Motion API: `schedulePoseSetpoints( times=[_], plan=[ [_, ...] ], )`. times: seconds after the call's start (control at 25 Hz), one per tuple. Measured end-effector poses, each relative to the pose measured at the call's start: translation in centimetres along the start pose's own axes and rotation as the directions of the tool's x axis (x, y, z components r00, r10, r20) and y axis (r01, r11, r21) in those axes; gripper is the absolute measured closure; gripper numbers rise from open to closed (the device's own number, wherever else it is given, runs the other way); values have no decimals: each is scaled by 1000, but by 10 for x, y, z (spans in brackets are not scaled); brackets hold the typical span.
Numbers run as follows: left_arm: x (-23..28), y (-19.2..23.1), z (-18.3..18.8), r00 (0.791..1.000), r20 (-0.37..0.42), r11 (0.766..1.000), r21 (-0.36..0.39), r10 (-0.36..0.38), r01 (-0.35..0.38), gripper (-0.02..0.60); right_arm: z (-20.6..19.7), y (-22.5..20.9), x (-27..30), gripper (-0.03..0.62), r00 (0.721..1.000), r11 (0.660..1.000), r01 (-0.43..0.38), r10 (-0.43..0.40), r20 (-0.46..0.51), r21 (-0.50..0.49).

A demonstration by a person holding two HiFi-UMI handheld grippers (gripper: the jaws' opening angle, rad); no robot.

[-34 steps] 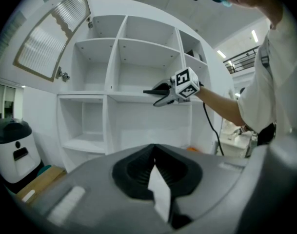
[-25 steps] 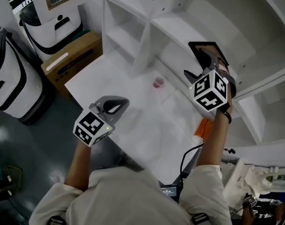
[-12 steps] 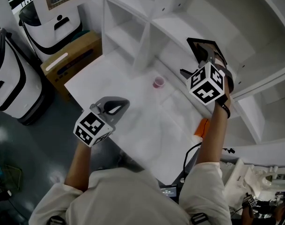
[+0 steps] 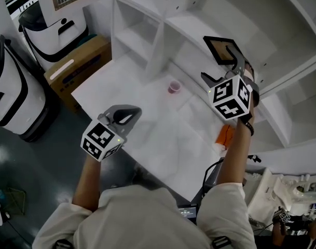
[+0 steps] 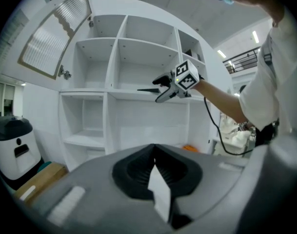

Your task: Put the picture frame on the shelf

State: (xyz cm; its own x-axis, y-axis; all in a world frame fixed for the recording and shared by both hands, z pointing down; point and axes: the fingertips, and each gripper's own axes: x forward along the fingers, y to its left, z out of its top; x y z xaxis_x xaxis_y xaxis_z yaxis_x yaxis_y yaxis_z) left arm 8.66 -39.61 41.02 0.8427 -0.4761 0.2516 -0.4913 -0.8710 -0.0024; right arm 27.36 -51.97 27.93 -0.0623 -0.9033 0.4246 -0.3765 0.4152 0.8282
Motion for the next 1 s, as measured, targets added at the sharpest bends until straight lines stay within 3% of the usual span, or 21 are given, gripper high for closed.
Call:
schedulePoseSetpoints(
  times=[0.24, 0.48, 0.68, 1.0],
  plan=[
    [-15, -15, -2, 1000, 2, 1000, 22, -16, 16, 578, -18, 21, -27, 112, 998, 1000, 20, -18, -66, 22],
    [-35, -21, 4, 999, 35, 998, 56, 13, -15, 578, -22, 53, -60, 126, 998, 989, 33, -25, -53, 147],
    [-55, -30, 8, 997, 69, 997, 71, 23, -27, 578, -25, 86, -88, 211, 997, 964, 60, -46, -62, 259],
    [-88, -62, 9, 995, 98, 995, 97, 8, -18, 578, -26, 147, -139, 246, 997, 912, 47, -19, -71, 407]
  ],
)
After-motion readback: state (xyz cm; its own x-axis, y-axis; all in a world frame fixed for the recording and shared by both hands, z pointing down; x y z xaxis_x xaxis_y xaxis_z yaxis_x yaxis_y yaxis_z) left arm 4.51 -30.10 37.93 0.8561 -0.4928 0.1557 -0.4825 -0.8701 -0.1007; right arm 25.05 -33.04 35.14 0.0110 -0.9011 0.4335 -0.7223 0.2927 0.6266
